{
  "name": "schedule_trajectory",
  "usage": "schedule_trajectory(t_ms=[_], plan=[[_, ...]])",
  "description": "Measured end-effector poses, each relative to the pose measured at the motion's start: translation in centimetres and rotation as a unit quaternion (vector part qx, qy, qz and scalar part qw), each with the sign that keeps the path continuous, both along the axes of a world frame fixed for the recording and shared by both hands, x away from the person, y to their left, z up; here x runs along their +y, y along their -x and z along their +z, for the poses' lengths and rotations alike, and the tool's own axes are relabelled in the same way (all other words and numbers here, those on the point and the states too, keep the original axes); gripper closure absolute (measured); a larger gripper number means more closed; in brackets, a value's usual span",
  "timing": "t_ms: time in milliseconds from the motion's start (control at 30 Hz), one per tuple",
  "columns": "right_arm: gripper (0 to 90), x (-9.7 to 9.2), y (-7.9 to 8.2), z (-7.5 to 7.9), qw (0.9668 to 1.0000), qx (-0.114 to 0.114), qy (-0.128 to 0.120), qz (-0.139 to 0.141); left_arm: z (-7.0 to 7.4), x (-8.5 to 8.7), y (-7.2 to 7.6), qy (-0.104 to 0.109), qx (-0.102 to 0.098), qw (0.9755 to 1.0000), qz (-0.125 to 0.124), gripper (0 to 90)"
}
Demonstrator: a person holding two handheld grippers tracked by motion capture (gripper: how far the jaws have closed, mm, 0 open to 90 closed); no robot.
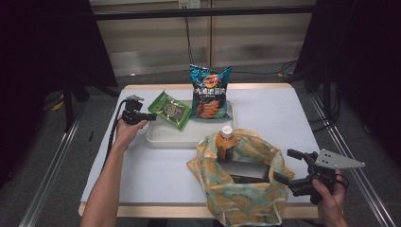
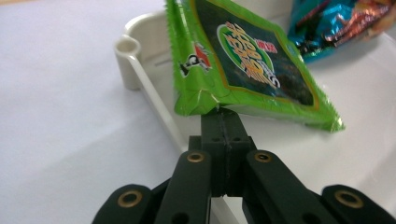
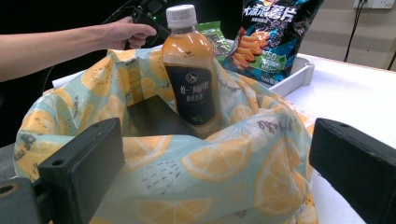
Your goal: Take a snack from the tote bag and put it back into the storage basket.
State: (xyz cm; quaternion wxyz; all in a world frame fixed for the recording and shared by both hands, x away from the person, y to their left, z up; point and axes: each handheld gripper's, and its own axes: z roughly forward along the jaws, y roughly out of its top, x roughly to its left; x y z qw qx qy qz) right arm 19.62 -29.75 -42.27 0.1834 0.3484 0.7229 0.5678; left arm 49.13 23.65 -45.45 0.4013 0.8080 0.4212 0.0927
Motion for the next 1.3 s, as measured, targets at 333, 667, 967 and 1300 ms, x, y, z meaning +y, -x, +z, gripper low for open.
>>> schedule_trajectory(t_ms=[333,667,967,1300], plan=[[2.9,-0.1,0.0,-0.1,1.0,0.003,-0.001,-0.002,1.1,-0.3,-1.6,0.012,-0.007,0.9996,0.025,88.2],[2.8,-0.3,0.0,-0.2,1.0,0.001,0.002,-0.002,1.5,-0.8,-3.2,0.026,-0.012,0.9982,0.053,86.0],[2.9,-0.3,0.1,-0.2,1.0,0.002,0.0,-0.002,0.7,-0.2,-2.7,0.038,-0.008,0.9977,0.057,85.3],[2.9,-0.3,0.1,-0.1,1.0,0.0,0.0,-0.004,1.9,0.4,-0.6,0.071,-0.028,0.9967,0.025,90.0]])
